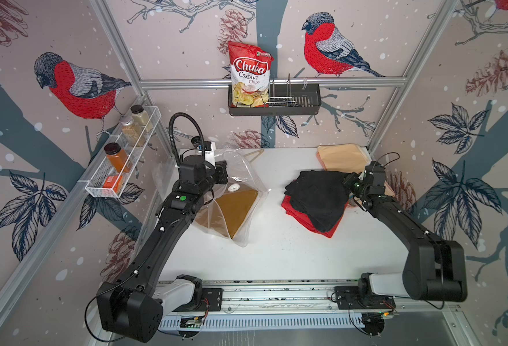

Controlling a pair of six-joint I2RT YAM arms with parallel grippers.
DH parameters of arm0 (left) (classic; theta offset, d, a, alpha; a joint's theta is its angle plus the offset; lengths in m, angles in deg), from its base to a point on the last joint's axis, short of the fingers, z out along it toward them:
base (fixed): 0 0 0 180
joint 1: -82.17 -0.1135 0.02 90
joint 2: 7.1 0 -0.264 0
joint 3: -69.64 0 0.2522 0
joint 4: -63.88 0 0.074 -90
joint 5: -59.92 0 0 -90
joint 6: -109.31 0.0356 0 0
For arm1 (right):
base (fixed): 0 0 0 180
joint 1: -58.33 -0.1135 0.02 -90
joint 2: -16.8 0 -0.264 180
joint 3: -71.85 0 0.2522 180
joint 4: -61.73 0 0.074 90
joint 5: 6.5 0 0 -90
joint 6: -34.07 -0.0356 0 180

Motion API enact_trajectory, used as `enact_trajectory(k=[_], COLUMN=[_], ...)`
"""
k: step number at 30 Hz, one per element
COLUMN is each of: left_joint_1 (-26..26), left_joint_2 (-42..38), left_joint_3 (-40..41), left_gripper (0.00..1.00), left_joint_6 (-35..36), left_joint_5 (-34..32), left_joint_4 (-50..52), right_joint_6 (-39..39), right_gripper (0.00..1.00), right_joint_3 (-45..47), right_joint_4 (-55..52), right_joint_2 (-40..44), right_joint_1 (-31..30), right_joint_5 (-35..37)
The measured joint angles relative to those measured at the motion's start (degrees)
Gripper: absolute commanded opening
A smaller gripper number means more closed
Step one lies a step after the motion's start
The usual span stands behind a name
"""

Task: Take the trousers out of the vacuum bag
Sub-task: Adjust the trousers at the center of the board.

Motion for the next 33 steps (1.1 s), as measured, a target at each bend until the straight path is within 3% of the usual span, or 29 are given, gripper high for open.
enact_trajectory(k=[5,6,8,9,14,28,30,33], left_joint_1=[0.0,0.0,0.0,0.0,0.0,0.7,0.9,1.4], left_joint_2=[-0.1,0.0,0.2,0.3,0.3,0.7,0.7,0.8], left_joint_3=[0.1,0.1,0.1,0.1,0.1,-0.6,-0.6,-0.8], left_gripper=[0.0,0.0,0.0,0.0,0.0,0.0,0.0,0.0], left_joint_6=[0.0,0.0,0.0,0.0,0.0,0.0,0.0,0.0], left_joint_5=[0.0,0.0,0.0,0.0,0.2,0.8,0.8,0.8], left_joint_4=[0.0,0.0,0.0,0.0,0.0,0.3,0.3,0.4], right_joint_6=[-0.3,-0.4,-0.5,-0.5,-0.4,4.5,4.8,6.1], right_gripper=[0.03,0.1,0.35,0.42,0.58,0.65,0.64,0.65], right_joint_3=[3.2,3.5,3.5,3.3,2.0,-2.1,-2.6,-2.7], right_joint_4=[-0.6,-1.0,-1.4,-1.7,-3.6,-11.9,-13.0,-13.3], right_joint_2=[-2.3,-2.9,-4.2,-4.9,-6.0,5.5,6.9,9.4], right_joint_1=[1.6,2.0,2.4,2.6,2.3,-15.0,-17.1,-20.1], right_joint_5=[3.2,3.9,5.0,5.7,9.5,32.3,32.2,26.2])
